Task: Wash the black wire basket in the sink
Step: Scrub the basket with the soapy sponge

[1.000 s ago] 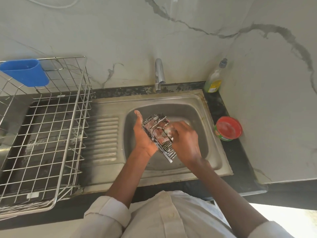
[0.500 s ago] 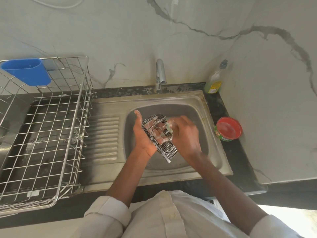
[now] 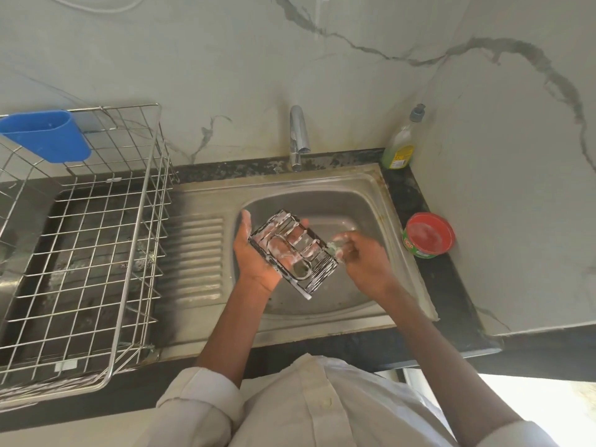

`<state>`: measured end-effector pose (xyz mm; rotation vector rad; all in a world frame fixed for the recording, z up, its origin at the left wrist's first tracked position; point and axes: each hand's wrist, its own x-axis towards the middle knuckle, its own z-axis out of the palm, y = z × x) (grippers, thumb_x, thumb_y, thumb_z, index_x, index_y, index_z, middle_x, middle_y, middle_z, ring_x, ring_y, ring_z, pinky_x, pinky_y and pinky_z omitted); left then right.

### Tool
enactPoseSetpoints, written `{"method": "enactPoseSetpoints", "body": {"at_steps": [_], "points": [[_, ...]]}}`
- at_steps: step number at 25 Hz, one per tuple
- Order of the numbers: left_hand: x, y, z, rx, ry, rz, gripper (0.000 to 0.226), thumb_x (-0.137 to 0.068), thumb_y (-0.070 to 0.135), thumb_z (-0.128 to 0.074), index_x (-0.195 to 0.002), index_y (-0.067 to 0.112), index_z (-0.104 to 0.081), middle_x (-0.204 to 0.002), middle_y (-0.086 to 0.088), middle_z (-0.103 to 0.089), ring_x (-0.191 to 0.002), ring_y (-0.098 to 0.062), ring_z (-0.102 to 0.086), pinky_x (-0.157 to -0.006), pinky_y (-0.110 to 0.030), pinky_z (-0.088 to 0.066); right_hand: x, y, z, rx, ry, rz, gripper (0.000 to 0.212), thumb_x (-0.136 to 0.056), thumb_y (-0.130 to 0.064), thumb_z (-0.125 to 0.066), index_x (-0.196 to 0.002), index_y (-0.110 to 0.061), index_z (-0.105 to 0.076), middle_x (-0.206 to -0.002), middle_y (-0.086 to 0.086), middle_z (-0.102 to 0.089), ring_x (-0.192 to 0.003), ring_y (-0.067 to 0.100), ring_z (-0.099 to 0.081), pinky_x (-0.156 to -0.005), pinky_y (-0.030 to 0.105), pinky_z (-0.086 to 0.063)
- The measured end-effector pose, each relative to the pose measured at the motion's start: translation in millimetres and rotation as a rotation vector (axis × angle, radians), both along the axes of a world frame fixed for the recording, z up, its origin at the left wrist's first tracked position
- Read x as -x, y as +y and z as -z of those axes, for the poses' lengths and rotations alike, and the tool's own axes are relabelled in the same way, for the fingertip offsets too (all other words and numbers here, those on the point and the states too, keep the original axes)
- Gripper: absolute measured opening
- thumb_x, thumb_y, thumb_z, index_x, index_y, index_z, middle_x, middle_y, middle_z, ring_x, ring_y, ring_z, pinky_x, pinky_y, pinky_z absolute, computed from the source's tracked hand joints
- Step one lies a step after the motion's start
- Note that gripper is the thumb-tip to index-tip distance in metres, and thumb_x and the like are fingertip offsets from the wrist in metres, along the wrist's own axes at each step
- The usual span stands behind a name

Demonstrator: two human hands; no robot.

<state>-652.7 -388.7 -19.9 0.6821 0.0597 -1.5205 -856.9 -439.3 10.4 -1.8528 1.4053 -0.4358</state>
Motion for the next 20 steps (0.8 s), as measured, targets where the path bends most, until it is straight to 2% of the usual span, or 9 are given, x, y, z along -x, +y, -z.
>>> {"method": "enactPoseSetpoints", "body": {"at_steps": [1,4,6,8,10,14,17,19,20], "points": [[-1,0,1,0.010,0.021,0.009,0.075,-0.098,0.059,-0.056,-0.144,-0.001,-0.056,-0.139,-0.029,-0.062,-0.129,-0.045,-0.061,-0.114,-0.076,-0.034,-1,-1,-1,-0.015,-0.048,0.023,0.028,-0.098,-0.002,-0.060,-0.113,-0.021,-0.075,-0.098,-0.011,-0.072,-0.091,0.005,-0.067,-0.075,0.018,-0.051],[4,-2,2,0.024,0.027,0.051,0.053,-0.097,0.029,-0.052,-0.140,-0.001,-0.057,-0.143,-0.026,-0.057,-0.131,-0.046,-0.056,-0.105,-0.072,-0.047,-24,-2,-14,0.056,-0.109,0.010,0.030,-0.098,0.002,-0.058,-0.096,-0.022,-0.075,-0.095,-0.007,-0.074,-0.077,0.006,-0.067,-0.058,0.014,-0.048],[7,-7,-1,-0.013,0.026,0.013,0.044,-0.097,0.024,-0.040,-0.115,-0.005,-0.069,-0.121,-0.024,-0.064,-0.111,-0.041,-0.065,-0.085,-0.059,-0.060,-44,-6,-18,0.151,-0.131,0.033,0.029,-0.094,0.006,-0.058,-0.093,-0.018,-0.076,-0.095,-0.003,-0.074,-0.082,0.012,-0.068,-0.067,0.022,-0.056],[4,-8,-1,-0.047,0.026,-0.040,0.051,-0.100,0.022,-0.030,-0.101,-0.005,-0.073,-0.106,-0.022,-0.071,-0.092,-0.038,-0.072,-0.073,-0.045,-0.065,-46,-7,-16,0.164,-0.120,0.073,0.030,-0.095,0.005,-0.060,-0.105,-0.016,-0.078,-0.096,-0.005,-0.073,-0.080,0.004,-0.066,-0.069,0.011,-0.051],[-2,-9,1,-0.074,-0.008,-0.046,0.047,-0.095,0.020,-0.035,-0.117,-0.006,-0.068,-0.108,-0.023,-0.074,-0.086,-0.037,-0.075,-0.067,-0.034,-0.063,-32,-8,-7,0.116,-0.035,0.143,0.026,-0.097,0.002,-0.061,-0.107,-0.016,-0.078,-0.096,-0.005,-0.074,-0.079,-0.001,-0.064,-0.061,0.004,-0.044],[-5,-10,8,-0.141,-0.079,0.019,0.046,-0.078,0.017,-0.049,-0.115,-0.004,-0.068,-0.104,-0.019,-0.078,-0.072,-0.029,-0.076,-0.042,-0.020,-0.047,-35,-11,1,0.030,-0.013,0.196,0.029,-0.096,0.000,-0.059,-0.106,-0.021,-0.078,-0.098,-0.006,-0.077,-0.084,0.008,-0.067,-0.064,0.017,-0.044],[-5,-6,15,-0.157,-0.068,0.003,0.054,-0.077,0.016,-0.049,-0.125,-0.004,-0.066,-0.120,-0.018,-0.074,-0.081,-0.027,-0.076,-0.045,-0.019,-0.048,-49,-19,-2,0.031,-0.101,0.227,0.027,-0.097,-0.003,-0.058,-0.109,-0.019,-0.077,-0.097,-0.008,-0.073,-0.084,0.009,-0.066,-0.065,0.020,-0.049],[-7,-4,19,-0.138,-0.111,0.025,0.048,-0.072,0.013,-0.060,-0.114,-0.004,-0.075,-0.131,-0.021,-0.068,-0.107,-0.035,-0.072,-0.068,-0.027,-0.057,-40,-35,17,-0.149,-0.102,0.346,0.025,-0.100,-0.008,-0.053,-0.116,-0.014,-0.072,-0.102,-0.002,-0.067,-0.078,0.007,-0.059,-0.062,0.018,-0.045],[-7,-2,19,-0.111,-0.146,0.040,0.041,-0.067,0.011,-0.069,-0.105,-0.001,-0.080,-0.130,-0.022,-0.069,-0.117,-0.038,-0.068,-0.085,-0.033,-0.056,-33,-42,25,-0.368,-0.204,0.436,0.026,-0.101,-0.012,-0.051,-0.119,-0.013,-0.069,-0.109,0.002,-0.065,-0.078,0.009,-0.056,-0.065,0.019,-0.047]]}}
